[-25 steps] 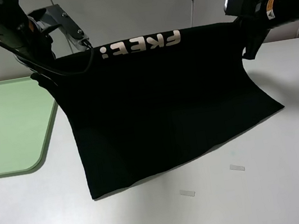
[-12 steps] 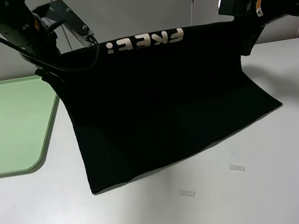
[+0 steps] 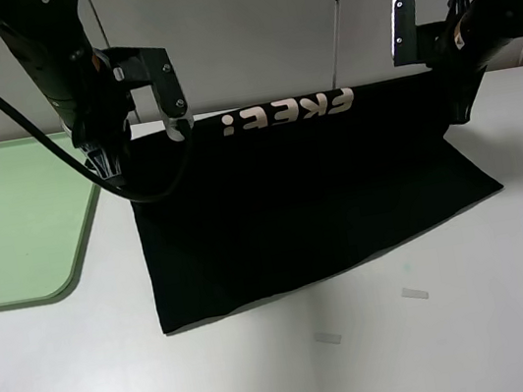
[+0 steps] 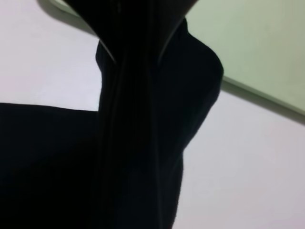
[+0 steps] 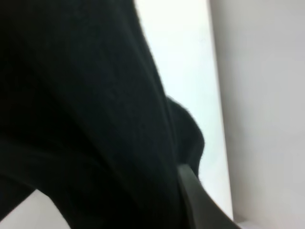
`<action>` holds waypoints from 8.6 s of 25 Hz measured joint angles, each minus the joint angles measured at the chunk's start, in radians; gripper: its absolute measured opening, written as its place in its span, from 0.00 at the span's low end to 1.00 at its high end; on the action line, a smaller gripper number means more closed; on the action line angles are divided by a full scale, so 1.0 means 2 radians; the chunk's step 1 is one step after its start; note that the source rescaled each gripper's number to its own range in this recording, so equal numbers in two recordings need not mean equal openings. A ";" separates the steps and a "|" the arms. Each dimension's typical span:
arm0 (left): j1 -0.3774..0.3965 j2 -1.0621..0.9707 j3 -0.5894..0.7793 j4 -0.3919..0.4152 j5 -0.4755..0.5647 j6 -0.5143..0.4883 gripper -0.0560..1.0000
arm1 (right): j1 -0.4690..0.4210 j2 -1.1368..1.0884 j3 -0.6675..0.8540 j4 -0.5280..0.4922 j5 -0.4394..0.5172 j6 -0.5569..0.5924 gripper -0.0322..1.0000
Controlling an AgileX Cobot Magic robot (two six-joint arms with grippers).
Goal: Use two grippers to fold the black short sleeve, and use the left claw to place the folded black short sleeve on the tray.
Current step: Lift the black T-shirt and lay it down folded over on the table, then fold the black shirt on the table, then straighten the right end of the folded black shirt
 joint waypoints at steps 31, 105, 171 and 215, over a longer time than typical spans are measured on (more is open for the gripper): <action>-0.098 -0.002 0.124 -0.050 0.105 0.079 0.15 | -0.003 -0.001 0.050 0.200 0.186 -0.093 0.40; -0.094 -0.204 0.006 -0.078 0.115 -0.114 0.98 | -0.013 -0.191 0.050 0.478 0.292 -0.191 1.00; 0.045 -0.902 0.409 -0.188 0.117 -0.252 0.98 | -0.013 -0.260 0.051 0.568 0.187 -0.104 1.00; 0.255 -0.902 0.409 -0.188 0.118 -0.253 0.98 | -0.015 -0.010 0.035 0.627 0.215 0.086 1.00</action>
